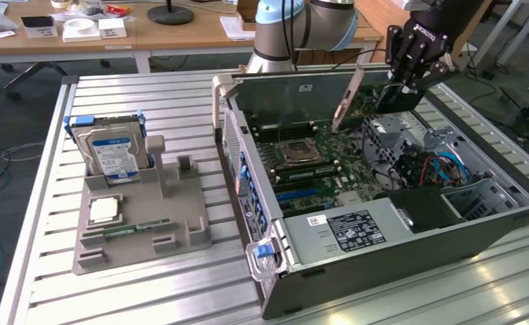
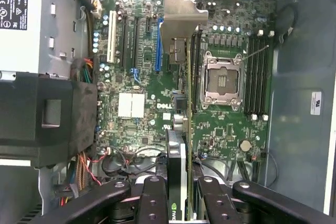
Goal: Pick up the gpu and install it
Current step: 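Insert the gpu into the slot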
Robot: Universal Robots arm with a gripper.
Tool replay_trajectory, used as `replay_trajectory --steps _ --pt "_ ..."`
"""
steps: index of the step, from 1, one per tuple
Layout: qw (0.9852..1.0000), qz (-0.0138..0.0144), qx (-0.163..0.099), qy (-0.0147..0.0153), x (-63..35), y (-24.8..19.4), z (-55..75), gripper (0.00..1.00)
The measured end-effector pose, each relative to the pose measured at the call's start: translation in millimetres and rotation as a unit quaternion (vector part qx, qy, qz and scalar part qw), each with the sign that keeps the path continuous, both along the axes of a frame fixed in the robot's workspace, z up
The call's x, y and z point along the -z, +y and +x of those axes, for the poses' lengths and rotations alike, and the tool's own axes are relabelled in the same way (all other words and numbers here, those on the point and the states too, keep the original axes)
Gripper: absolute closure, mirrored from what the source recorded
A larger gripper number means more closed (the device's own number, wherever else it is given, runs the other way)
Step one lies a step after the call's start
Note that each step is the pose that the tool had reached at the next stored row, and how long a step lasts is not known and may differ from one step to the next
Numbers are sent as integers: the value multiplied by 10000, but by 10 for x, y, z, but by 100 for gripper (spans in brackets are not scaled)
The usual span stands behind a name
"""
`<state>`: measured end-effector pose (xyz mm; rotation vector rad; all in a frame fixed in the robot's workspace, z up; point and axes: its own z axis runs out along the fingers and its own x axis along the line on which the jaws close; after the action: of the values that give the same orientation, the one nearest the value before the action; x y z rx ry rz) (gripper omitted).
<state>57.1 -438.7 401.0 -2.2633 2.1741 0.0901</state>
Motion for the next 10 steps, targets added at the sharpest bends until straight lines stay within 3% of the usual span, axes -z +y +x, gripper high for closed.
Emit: replay_trajectory --steps 1,2,4,5,6,7,10 --pt "10000 0 -2 -16 1 0 -2 73" --pt "10000 -1 -4 -67 2 1 -7 73" --pt "9998 0 -8 -222 6 0 -22 73" --pt "9996 0 -10 -286 8 0 -30 73" --pt "9995 1 -11 -328 10 0 -42 73" --pt "9994 1 -11 -346 13 0 -58 73" --pt "9994 0 1 -349 25 0 -96 73"
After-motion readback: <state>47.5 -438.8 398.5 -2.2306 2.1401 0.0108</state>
